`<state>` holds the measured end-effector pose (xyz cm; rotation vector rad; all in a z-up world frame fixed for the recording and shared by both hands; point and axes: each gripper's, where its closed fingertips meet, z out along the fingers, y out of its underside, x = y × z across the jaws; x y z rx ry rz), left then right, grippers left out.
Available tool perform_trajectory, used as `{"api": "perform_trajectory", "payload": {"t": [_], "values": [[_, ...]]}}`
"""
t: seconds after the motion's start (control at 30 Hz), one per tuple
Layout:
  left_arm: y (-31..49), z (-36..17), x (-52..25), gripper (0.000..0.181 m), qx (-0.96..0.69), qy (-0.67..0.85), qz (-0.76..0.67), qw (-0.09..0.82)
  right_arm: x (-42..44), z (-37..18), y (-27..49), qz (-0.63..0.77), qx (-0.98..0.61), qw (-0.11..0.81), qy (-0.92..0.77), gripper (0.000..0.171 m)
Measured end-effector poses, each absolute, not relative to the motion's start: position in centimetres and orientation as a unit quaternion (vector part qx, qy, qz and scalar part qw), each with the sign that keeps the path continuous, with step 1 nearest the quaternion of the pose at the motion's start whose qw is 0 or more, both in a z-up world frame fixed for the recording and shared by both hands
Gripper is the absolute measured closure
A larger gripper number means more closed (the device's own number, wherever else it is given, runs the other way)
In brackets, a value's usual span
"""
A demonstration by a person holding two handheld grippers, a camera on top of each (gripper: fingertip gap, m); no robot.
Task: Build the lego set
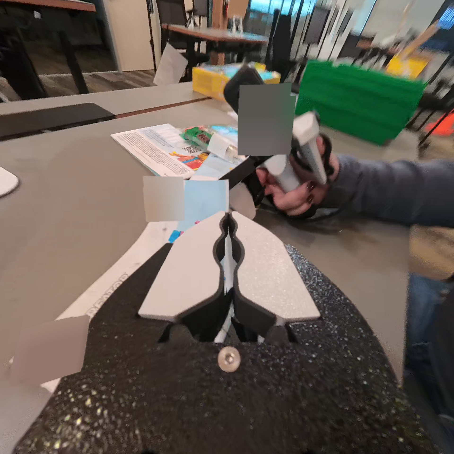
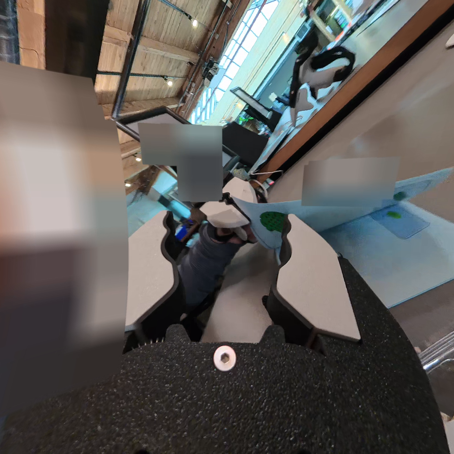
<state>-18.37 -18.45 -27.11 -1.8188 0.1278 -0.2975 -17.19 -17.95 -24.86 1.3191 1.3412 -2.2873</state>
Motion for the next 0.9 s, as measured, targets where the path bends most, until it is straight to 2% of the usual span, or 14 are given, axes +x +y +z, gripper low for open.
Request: {"api": "perform_trajectory", "payload": {"t": [0.17,0.27,0.47,0.63,0.7,0.9], "values": [[-19.6,-25.9,-19.1,0.181,-0.733,0.01,-0.246,0.634,-18.1,-26.3,-17.9,-0.689,0.461,-0.081,0.554,0.096],[-20.0,-25.6,-18.7,0.181,-0.711,0.014,-0.297,0.637,-19.0,-28.1,-17.1,-0.589,0.485,-0.197,0.615,0.108],[-20.6,-25.8,-17.3,0.181,-0.702,0.052,-0.34,0.623,-19.4,-30.5,-17.2,-0.496,0.5,-0.245,0.666,0.15],[-20.2,-27.2,-17.2,0.181,-0.734,0.039,-0.341,0.586,-19.5,-29.9,-16.5,-0.492,0.506,-0.291,0.646,0.167],[-20.1,-27.5,-16.9,0.172,-0.743,0.043,-0.34,0.575,-19.5,-29.6,-16.3,-0.502,0.508,-0.291,0.637,0.171],[-20.7,-29.0,-16.8,0.13,-0.782,0.021,-0.353,0.514,-19.5,-29.8,-16.5,-0.5,0.503,-0.288,0.643,0.171]]}}
